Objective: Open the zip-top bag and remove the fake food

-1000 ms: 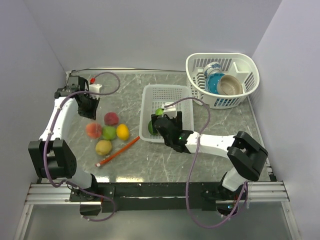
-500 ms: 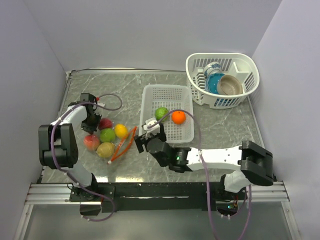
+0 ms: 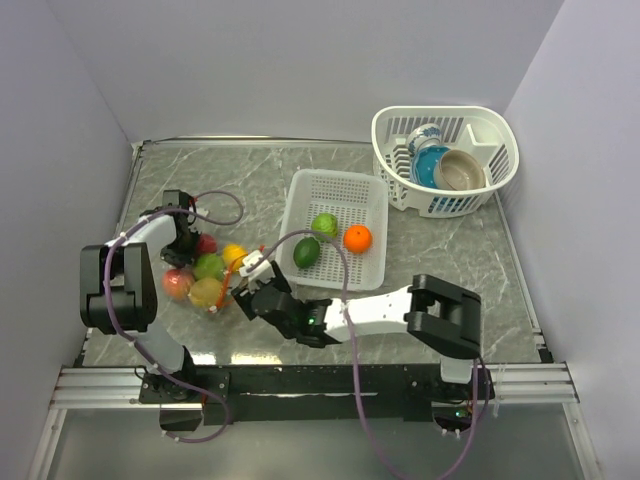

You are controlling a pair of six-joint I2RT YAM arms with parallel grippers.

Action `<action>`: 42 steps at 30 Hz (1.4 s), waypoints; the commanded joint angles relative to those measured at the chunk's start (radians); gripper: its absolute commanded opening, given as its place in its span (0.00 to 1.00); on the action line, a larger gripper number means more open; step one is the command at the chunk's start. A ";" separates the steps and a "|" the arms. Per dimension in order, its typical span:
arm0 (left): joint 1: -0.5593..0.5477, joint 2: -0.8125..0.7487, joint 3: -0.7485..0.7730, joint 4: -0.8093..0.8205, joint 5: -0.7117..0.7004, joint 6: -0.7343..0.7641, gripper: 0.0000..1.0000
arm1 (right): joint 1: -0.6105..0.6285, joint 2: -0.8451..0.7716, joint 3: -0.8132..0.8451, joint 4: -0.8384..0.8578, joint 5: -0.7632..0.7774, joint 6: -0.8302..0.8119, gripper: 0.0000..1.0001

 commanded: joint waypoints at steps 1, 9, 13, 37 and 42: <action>-0.003 -0.027 -0.033 0.003 -0.011 0.021 0.01 | -0.020 0.073 0.116 0.021 -0.047 -0.028 0.72; -0.003 -0.059 -0.062 0.008 -0.006 0.057 0.01 | -0.062 0.179 0.250 -0.043 -0.137 0.004 0.73; -0.001 -0.083 -0.086 0.005 0.003 0.103 0.01 | -0.098 0.245 0.302 -0.062 -0.168 0.023 0.82; -0.004 -0.162 -0.140 -0.072 0.181 0.218 0.01 | -0.152 0.401 0.468 -0.143 -0.275 0.107 0.88; -0.008 -0.174 -0.145 -0.080 0.193 0.222 0.01 | -0.152 0.443 0.500 -0.181 -0.248 0.113 0.91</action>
